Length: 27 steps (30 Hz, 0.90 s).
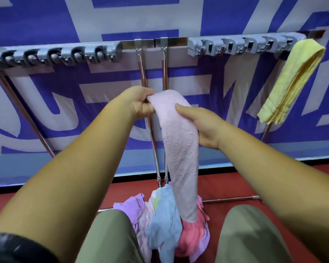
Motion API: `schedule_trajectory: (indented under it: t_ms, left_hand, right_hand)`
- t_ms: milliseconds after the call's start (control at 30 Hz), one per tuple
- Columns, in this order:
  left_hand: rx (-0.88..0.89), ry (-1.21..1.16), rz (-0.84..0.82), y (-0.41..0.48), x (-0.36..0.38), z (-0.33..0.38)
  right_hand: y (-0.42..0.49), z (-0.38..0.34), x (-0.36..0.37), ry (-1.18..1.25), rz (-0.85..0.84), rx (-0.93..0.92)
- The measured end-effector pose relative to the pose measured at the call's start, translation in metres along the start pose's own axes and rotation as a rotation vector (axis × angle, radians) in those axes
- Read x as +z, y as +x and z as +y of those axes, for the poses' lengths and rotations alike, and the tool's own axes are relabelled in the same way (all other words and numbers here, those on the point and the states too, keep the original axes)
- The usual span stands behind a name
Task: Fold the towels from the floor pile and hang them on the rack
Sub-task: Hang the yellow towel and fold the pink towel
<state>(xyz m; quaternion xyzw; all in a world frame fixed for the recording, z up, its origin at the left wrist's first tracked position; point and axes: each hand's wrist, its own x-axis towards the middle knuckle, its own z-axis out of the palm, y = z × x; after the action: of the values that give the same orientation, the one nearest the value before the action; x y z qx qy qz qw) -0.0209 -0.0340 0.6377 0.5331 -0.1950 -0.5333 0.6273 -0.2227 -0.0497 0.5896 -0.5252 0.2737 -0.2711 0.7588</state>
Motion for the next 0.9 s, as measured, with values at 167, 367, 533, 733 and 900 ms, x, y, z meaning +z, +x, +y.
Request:
schedule_trajectory:
  t_ms: [167, 367, 533, 733, 900]
  left_hand:
    - [-0.207, -0.152, -0.269, 0.0, -0.022, -0.056]
    - [-0.23, 0.126, -0.491, -0.03, -0.039, -0.11]
    - [-0.003, 0.521, -0.444, -0.029, -0.062, -0.141]
    - [0.071, 0.421, -0.439, -0.024, -0.063, -0.142]
    - [0.11, 0.28, -0.384, -0.023, -0.054, -0.132]
  right_hand:
    - [0.009, 0.006, 0.005, 0.068, 0.09, 0.016]
    - [0.026, 0.013, 0.004, 0.274, 0.283, 0.054]
    - [0.029, 0.025, -0.004, 0.34, 0.39, 0.061]
    - [0.022, 0.047, -0.015, 0.451, 0.417, 0.154]
    - [0.018, 0.062, -0.03, 0.239, 0.399, 0.291]
